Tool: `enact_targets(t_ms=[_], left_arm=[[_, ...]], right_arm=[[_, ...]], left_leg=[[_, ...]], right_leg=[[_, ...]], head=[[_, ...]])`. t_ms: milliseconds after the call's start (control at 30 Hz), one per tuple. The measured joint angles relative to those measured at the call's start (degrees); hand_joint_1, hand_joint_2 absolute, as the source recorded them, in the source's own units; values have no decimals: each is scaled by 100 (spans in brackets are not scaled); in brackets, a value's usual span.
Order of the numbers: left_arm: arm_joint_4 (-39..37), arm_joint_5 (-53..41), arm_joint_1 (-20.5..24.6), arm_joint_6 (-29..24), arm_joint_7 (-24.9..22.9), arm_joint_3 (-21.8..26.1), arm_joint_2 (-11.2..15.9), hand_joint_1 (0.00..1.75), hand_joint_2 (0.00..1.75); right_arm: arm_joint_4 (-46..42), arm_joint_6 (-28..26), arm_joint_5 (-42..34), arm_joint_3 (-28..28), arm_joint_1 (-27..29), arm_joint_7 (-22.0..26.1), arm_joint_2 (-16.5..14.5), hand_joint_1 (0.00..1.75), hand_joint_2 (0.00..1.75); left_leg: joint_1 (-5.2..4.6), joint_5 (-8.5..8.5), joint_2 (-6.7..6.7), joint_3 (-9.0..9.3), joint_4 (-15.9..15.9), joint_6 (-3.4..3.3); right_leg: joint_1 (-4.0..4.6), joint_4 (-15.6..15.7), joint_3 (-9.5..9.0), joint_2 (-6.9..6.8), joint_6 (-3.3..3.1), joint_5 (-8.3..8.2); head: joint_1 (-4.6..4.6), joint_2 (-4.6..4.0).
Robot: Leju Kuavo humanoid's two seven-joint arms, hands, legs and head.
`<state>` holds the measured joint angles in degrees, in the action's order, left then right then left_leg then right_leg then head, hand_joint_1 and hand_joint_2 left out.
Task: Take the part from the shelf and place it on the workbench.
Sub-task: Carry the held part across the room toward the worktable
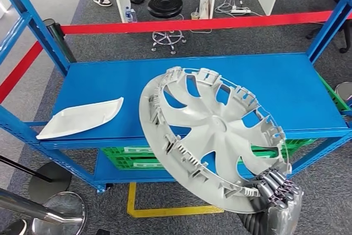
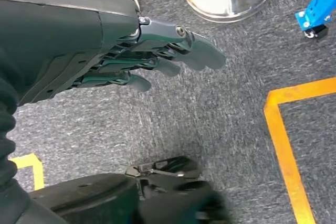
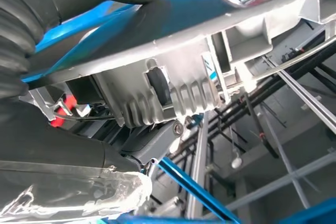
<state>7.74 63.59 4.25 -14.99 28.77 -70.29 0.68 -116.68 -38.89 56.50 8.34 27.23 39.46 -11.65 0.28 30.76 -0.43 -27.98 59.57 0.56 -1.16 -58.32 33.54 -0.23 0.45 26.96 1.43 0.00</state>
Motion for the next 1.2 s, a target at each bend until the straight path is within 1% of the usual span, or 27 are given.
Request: enact_targets(t_ms=[67,133,167,200,267,300,333,367,400,433,467,500,533,567,633,667,733,800,833,867,900,967,1033,1067,1133,1167,1200], left_arm=[[0,3,11,0,-3,-12,-2,0,175],[0,7,7,5,-6,-16,-10,0,175],[0,14,7,14,-8,-17,-11,0,175],[0,29,9,31,-8,-18,-8,0,175],[0,61,16,75,-8,-18,11,0,175],[0,76,15,99,-8,-18,22,0,175],[0,84,14,121,-8,-18,30,0,175],[0,92,14,143,-8,-18,38,0,175],[0,98,13,159,-11,-19,45,0,175],[0,101,14,171,-14,-19,53,0,175],[0,102,13,177,-16,-20,61,0,175],[0,102,12,180,-20,-22,70,0,175],[0,102,10,183,-22,-24,80,0,175],[0,102,11,190,-26,-28,92,0,175],[-2,98,8,214,-37,-50,132,0,175],[-3,92,6,231,-42,-63,154,0,175],[-6,75,4,264,-46,-89,192,0,175],[-6,66,13,282,-48,-107,207,0,175],[-7,66,19,284,-48,-113,216,0,175],[-7,65,25,285,-48,-117,222,0,175],[-7,64,29,285,-47,-121,232,0,175],[-7,59,39,284,-48,-134,255,0,175],[-7,43,46,289,-47,-162,275,0,175],[-6,31,53,295,-46,-181,280,0,175],[-6,7,72,311,-45,-216,279,0,175],[-6,0,91,320,-46,-233,275,0,175],[-7,-5,105,327,-48,-246,271,0,175]], right_arm=[[-38,-1,14,-8,-1,-2,0,175,175],[-61,-1,26,-9,2,-5,0,175,175],[-67,-1,36,-10,1,-7,0,175,175],[-73,0,52,-10,-7,-8,0,175,175],[-73,0,90,-6,-50,-8,0,175,175],[-70,1,111,-2,-79,-8,0,175,175],[-65,0,133,4,-106,-8,0,175,175],[-57,0,154,10,-131,-8,0,175,175],[-46,0,177,17,-153,-8,0,175,175],[-38,-1,196,26,-172,-8,0,175,175],[-32,0,209,33,-192,-8,0,175,175],[-28,0,219,40,-209,-7,-1,175,175],[-25,0,227,48,-220,-7,-1,175,175],[-21,0,236,53,-229,-6,-3,175,175],[-3,-1,279,60,-236,-5,-25,175,175],[9,0,307,62,-241,-5,-43,175,175],[32,1,355,73,-246,-5,-87,175,175],[54,1,383,84,-249,-5,-122,175,175],[64,1,391,86,-251,-5,-133,175,175],[74,1,398,87,-252,-6,-140,175,175],[83,1,404,90,-252,-6,-145,175,175],[94,1,415,92,-252,-5,-161,175,175],[103,1,427,98,-260,-6,-189,175,175],[107,1,434,102,-263,-9,-201,175,175],[114,1,456,109,-263,-37,-217,175,175],[114,1,468,111,-254,-64,-221,175,175],[114,1,482,115,-247,-95,-225,175,175]], left_leg=[[-26,15,-3,138,-298,-37],[-27,-47,8,83,-341,-107],[-20,-98,18,41,-357,-160],[-14,-159,29,-10,-376,-210],[-25,-272,44,-151,-379,-270],[-39,-330,49,-230,-374,-281],[-55,-388,55,-309,-369,-288],[-69,-445,60,-387,-362,-289],[-79,-497,64,-460,-352,-284],[-86,-543,67,-525,-337,-274],[-100,-584,67,-585,-315,-255],[-110,-622,70,-632,-290,-232],[-118,-663,76,-669,-269,-205],[-121,-707,86,-699,-255,-174],[-105,-774,108,-749,-243,-110],[-96,-700,107,-782,-203,-71],[-71,-229,92,-888,160,7],[-45,331,84,-1015,852,64],[-35,440,83,-1034,1140,77],[-27,421,80,-986,1276,83],[-18,301,70,-844,1206,81],[1,45,-85,-325,532,43],[12,16,-309,127,-183,-24],[8,50,-367,215,-351,-54],[6,-4,-272,187,-415,-114],[10,-60,-198,140,-427,-154],[15,-125,-119,79,-442,-203]], right_leg=[[4,3,37,1,73,-77],[-4,3,73,3,150,-116],[-6,-53,122,6,177,-32],[-6,-207,193,9,193,149],[-6,-833,397,12,205,690],[-6,-1194,472,13,209,886],[-5,-1455,494,13,211,952],[-4,-1545,433,12,207,880],[-2,-1428,272,11,195,713],[2,-1128,22,6,176,537],[14,-700,-283,-8,157,453],[24,-274,-572,-22,137,445],[36,48,-752,-31,121,492],[49,235,-832,-31,108,552],[47,296,-759,-8,51,521],[40,299,-710,5,5,471],[21,308,-597,28,-73,339],[25,288,-469,70,-95,205],[27,267,-397,98,-94,145],[28,238,-304,134,-89,89],[28,201,-206,177,-79,39],[26,127,-27,283,-45,-49],[31,82,97,394,13,-146],[27,82,136,447,53,-201],[11,102,191,551,147,-314],[7,81,237,532,178,-289],[7,-17,301,457,199,-156]], head=[[-3,0],[-4,0],[-13,0],[-27,0],[-56,0],[-63,0],[-63,0],[-63,0],[-63,0],[-64,0],[-65,0],[-61,0],[-60,0],[-61,0],[-66,0],[-62,0],[-44,0],[-31,0],[-31,0],[-31,0],[-30,0],[-31,0],[-34,0],[-34,0],[-37,0],[-38,0],[-57,0]])
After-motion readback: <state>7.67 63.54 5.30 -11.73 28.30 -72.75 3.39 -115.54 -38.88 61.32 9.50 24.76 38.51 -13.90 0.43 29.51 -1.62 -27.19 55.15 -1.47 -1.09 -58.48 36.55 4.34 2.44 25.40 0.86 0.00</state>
